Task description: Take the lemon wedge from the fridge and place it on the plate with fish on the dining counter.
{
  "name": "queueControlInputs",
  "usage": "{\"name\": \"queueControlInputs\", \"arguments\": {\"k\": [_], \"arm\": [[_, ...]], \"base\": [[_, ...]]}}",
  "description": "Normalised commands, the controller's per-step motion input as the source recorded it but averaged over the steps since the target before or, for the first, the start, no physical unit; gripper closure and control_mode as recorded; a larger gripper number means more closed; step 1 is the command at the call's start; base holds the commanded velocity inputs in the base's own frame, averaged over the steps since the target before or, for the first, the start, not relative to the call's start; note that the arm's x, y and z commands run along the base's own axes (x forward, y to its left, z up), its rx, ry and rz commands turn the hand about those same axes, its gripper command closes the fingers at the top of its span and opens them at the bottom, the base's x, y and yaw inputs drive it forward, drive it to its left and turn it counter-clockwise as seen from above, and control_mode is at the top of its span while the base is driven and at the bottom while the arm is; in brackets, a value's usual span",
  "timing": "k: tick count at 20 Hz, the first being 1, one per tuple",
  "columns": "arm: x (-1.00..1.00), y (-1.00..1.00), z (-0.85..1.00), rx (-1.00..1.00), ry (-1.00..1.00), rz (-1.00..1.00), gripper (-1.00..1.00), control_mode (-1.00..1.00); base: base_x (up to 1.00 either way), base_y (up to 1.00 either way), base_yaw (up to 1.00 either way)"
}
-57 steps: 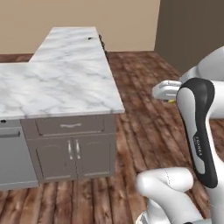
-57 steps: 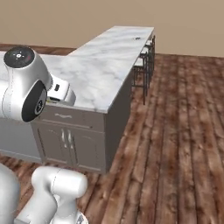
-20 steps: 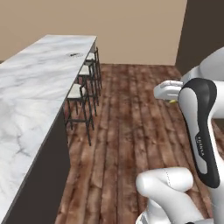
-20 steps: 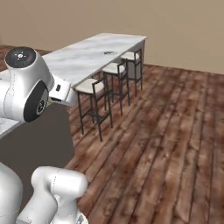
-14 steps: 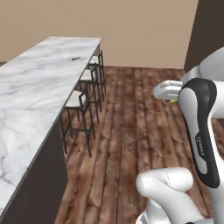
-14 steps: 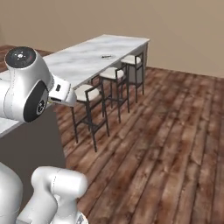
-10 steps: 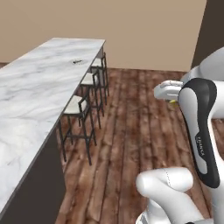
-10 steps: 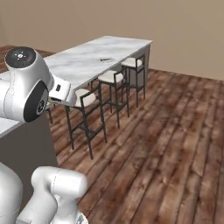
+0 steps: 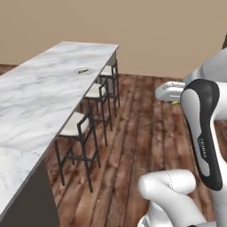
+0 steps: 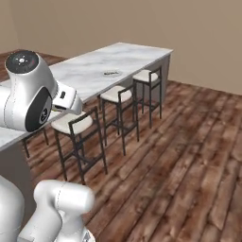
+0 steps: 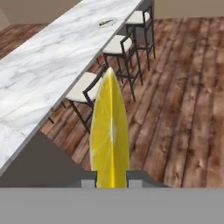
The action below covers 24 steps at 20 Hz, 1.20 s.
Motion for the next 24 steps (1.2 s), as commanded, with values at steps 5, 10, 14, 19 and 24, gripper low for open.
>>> {"name": "queueControlInputs", "arguments": {"k": [5, 10, 14, 19, 24], "arm": [[0.0, 0.0, 0.0, 0.0, 0.0, 0.0, 1.0, 1.0], [0.0, 0.0, 0.0, 0.0, 0.0, 0.0, 1.0, 1.0], [0.0, 0.0, 0.0, 0.0, 0.0, 0.0, 1.0, 1.0], [0.0, 0.0, 0.0, 0.0, 0.0, 0.0, 1.0, 1.0], [0.0, 0.0, 0.0, 0.0, 0.0, 0.0, 1.0, 1.0]], "base": [[1.0, -0.74, 0.22], [1.0, -0.78, 0.26], [1.0, -0.73, 0.29], [1.0, -0.7, 0.33], [1.0, -0.69, 0.36]]}}
